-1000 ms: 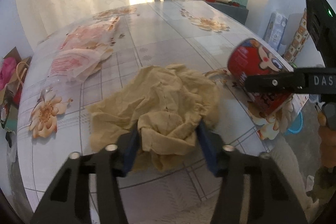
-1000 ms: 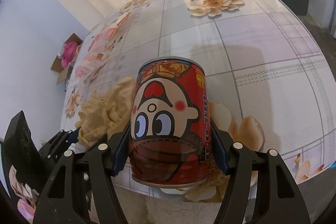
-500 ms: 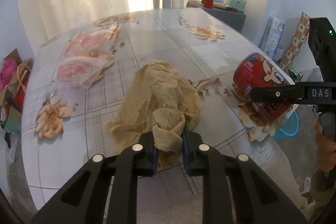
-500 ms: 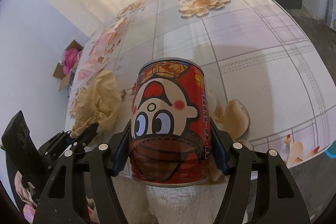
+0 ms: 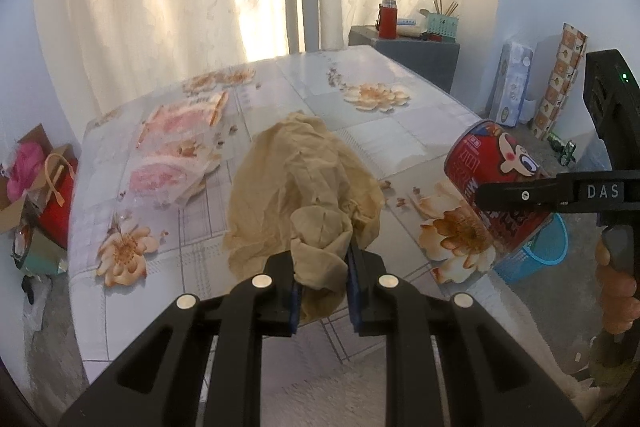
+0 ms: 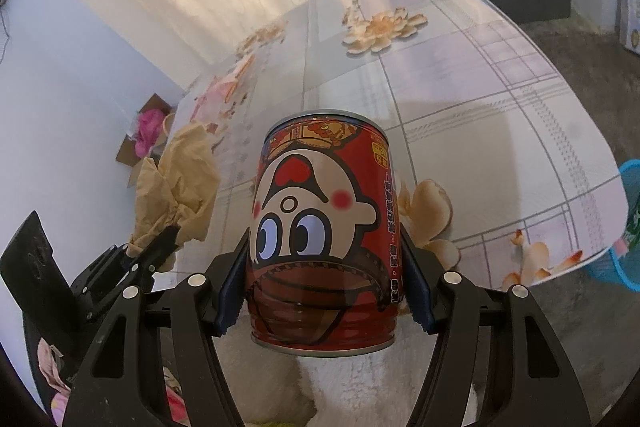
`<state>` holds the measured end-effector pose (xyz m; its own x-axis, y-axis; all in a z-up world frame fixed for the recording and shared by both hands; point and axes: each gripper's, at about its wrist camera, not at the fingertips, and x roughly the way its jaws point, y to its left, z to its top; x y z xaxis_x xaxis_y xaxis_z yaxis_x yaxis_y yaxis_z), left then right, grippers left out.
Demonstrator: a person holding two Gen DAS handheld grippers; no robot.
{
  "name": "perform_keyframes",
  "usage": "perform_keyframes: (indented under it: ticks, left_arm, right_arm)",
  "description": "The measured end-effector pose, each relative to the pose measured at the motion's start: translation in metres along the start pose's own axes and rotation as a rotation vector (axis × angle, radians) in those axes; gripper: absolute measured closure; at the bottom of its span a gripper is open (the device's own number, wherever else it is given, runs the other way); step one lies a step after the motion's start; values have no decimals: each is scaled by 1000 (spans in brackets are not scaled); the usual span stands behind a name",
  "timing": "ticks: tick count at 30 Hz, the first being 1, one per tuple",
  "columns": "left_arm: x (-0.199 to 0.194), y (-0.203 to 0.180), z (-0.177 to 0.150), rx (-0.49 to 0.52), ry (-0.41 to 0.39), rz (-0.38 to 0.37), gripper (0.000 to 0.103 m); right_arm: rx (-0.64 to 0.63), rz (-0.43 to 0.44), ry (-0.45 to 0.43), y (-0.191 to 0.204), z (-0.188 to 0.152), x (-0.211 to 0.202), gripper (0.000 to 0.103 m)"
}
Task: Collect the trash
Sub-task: 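Lift the beige cloth with the left tool while the right tool holds the can, then carry the cloth and can over the blue wastebasket and open both tools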
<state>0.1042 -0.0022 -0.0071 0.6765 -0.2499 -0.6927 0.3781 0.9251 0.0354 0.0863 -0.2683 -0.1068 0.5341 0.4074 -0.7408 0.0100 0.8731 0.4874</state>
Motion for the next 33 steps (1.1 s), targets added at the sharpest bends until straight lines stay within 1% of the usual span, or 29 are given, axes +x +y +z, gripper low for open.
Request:
perform_keyframes:
  ticks: [13,21,24,27,29,33]
  left_arm:
    - [-24,-19,9,68,-63,35,86]
    - [-31,-35,15,114,-87,48,86]
    - [-31,-42,19,127,-92,34,86]
    - [-31,-50,24,138,-98,4,86]
    - [-31,-59,27,154,-105,-16,86]
    - [-27,-88,41,209,-110,-80,86]
  right_arm:
    - [3,26,-57,-4,-6,-30,41]
    - [21,34,-84,-14,-9,-44,41]
    - [33,34,-92,-19,-11,-48,41]
    - [51,33,-102,-24,-13,-53,41]
    - [65,31,-111,-28,-14,-56,41]
    - [108,32,-142,-45,-19,-67,41]
